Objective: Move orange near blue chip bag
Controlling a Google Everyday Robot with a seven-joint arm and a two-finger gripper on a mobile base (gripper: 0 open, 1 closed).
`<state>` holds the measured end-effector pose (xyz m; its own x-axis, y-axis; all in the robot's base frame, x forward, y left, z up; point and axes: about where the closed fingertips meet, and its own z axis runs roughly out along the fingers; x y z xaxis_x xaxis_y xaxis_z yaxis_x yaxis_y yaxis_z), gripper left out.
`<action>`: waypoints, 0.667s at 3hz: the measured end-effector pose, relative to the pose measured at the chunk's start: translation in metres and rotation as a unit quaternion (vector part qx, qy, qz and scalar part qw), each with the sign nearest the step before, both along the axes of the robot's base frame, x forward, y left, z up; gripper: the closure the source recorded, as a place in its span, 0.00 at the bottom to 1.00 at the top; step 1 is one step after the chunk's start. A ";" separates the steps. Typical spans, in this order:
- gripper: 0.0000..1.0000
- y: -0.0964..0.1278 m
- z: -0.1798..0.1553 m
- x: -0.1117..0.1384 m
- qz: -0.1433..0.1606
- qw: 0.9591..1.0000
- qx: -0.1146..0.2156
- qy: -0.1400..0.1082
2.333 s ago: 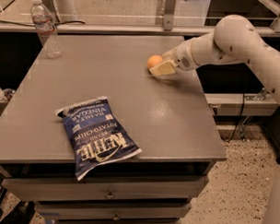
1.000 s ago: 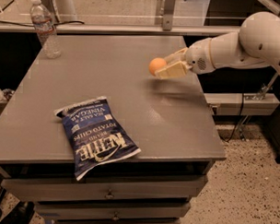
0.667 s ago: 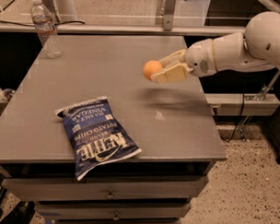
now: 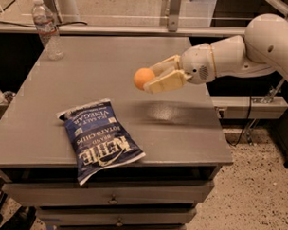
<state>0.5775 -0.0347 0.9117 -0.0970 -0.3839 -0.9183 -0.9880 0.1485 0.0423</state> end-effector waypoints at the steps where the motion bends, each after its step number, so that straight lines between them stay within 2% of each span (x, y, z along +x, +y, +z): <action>1: 1.00 0.002 0.000 0.004 0.005 1.000 -0.005 -0.002; 2: 1.00 0.004 -0.013 -0.003 0.028 0.999 -0.038 0.005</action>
Offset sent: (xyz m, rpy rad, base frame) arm -0.0154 -0.0003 -0.0359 -0.1887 0.0348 0.1244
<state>0.5750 -0.0304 0.8984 -0.0826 -0.4568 -0.8857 -0.9944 0.0970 0.0427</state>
